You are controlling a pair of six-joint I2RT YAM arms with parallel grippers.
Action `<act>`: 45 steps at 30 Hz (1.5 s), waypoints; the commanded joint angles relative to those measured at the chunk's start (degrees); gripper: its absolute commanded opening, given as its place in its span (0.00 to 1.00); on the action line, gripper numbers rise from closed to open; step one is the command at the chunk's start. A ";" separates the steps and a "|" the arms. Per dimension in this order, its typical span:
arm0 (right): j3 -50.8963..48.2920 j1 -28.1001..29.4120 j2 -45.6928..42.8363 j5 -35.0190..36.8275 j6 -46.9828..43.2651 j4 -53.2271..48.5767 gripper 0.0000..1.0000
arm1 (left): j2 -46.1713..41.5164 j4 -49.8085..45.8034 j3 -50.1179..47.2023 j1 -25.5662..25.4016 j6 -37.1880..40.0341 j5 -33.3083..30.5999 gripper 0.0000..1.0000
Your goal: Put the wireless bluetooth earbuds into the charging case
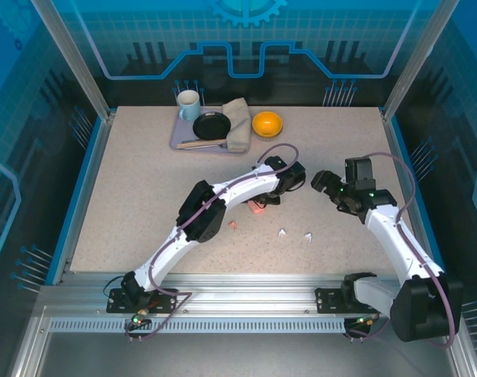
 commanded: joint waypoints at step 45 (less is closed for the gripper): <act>31.25 34.87 47.81 -3.38 20.56 -5.06 0.81 | -45.55 27.12 -39.28 35.06 7.34 35.60 0.99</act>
